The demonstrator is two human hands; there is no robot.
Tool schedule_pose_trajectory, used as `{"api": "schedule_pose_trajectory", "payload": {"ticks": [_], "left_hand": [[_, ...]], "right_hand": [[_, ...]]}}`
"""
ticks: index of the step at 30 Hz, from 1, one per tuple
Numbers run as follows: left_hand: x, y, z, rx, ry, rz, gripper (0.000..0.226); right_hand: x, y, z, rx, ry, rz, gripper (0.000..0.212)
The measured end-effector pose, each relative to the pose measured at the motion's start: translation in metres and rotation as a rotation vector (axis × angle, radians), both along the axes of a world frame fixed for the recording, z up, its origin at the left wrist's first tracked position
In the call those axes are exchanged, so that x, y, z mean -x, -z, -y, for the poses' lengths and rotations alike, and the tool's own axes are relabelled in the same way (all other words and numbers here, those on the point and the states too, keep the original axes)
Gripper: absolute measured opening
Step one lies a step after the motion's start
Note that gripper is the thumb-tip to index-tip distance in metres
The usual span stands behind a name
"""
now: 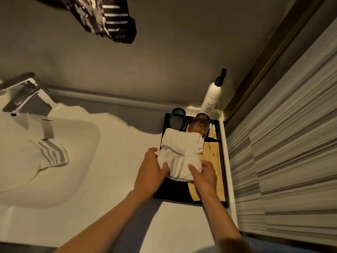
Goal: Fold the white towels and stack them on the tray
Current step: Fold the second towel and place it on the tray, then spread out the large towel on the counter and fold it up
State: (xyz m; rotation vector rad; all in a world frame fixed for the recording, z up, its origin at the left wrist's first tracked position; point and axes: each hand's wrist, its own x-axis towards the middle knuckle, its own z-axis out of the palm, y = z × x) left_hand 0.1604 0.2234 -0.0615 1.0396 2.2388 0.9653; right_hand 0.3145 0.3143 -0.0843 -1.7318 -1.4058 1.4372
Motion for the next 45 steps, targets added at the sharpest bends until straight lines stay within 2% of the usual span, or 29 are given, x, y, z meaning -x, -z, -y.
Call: {"api": "schedule_pose_trajectory", "payload": {"ticks": [2, 3, 7, 13, 14, 16, 17, 19, 23, 26, 29, 32, 36, 40, 42, 43, 45], "left_hand": [[0.004, 0.005, 0.001, 0.008, 0.143, -0.285, 0.040], [0.006, 0.007, 0.000, 0.007, 0.191, -0.314, 0.036], [0.013, 0.014, -0.006, -0.070, 0.208, -0.087, 0.020], [0.016, 0.022, -0.013, -0.140, 0.154, -0.109, 0.017], [0.018, 0.021, -0.012, -0.142, 0.173, -0.152, 0.015], [0.018, 0.022, -0.012, -0.142, 0.358, -0.428, 0.011], [0.016, 0.024, -0.011, -0.137, 0.482, -0.590, 0.018], [0.014, 0.027, -0.008, -0.089, 0.648, -0.770, 0.021], [0.018, 0.027, -0.019, -0.002, 0.648, -0.889, 0.013], [0.011, 0.023, -0.025, 0.060, 0.615, -0.876, 0.008], [0.009, 0.019, -0.021, 0.039, 0.624, -0.857, 0.017], [0.014, 0.012, -0.012, -0.070, 0.603, -0.838, 0.028], [0.012, 0.005, -0.004, -0.139, 0.646, -0.797, 0.024], [0.025, 0.000, 0.029, -0.161, 0.665, -0.680, 0.020], [0.044, -0.014, 0.050, -0.202, 0.578, -0.658, 0.016], [0.077, -0.026, 0.087, -0.144, 0.489, -0.669, 0.014], [0.094, -0.037, 0.091, -0.088, 0.411, -0.582, 0.015]], "right_hand": [[-0.001, -0.001, -0.001, -0.108, -0.022, 0.083, 0.033], [-0.003, 0.000, -0.001, -0.146, -0.030, 0.119, 0.033], [-0.010, 0.000, -0.007, -0.221, 0.036, 0.114, 0.036], [-0.005, 0.004, -0.013, -0.238, 0.007, 0.201, 0.035], [-0.004, 0.003, -0.014, -0.241, 0.001, 0.211, 0.035], [-0.002, 0.003, -0.017, -0.247, -0.014, 0.231, 0.034], [-0.001, 0.003, -0.018, -0.255, -0.021, 0.248, 0.034], [0.000, 0.002, -0.019, -0.284, -0.048, 0.293, 0.035], [-0.006, -0.001, -0.021, -0.381, -0.169, 0.473, 0.037], [-0.008, 0.003, -0.021, -0.439, -0.229, 0.644, 0.043], [-0.005, 0.000, -0.017, -0.418, -0.151, 0.554, 0.047], [0.000, -0.012, -0.006, -0.686, -0.085, 0.513, 0.032], [0.016, -0.028, 0.019, -0.812, -0.273, 0.513, 0.022], [0.048, -0.036, 0.053, -0.895, -0.403, 0.383, 0.027], [0.075, -0.050, 0.064, -0.869, -0.473, 0.194, 0.025], [0.120, -0.061, 0.091, -0.797, -0.541, 0.055, 0.025], [0.147, -0.071, 0.090, -0.594, -0.487, -0.026, 0.031]]}}
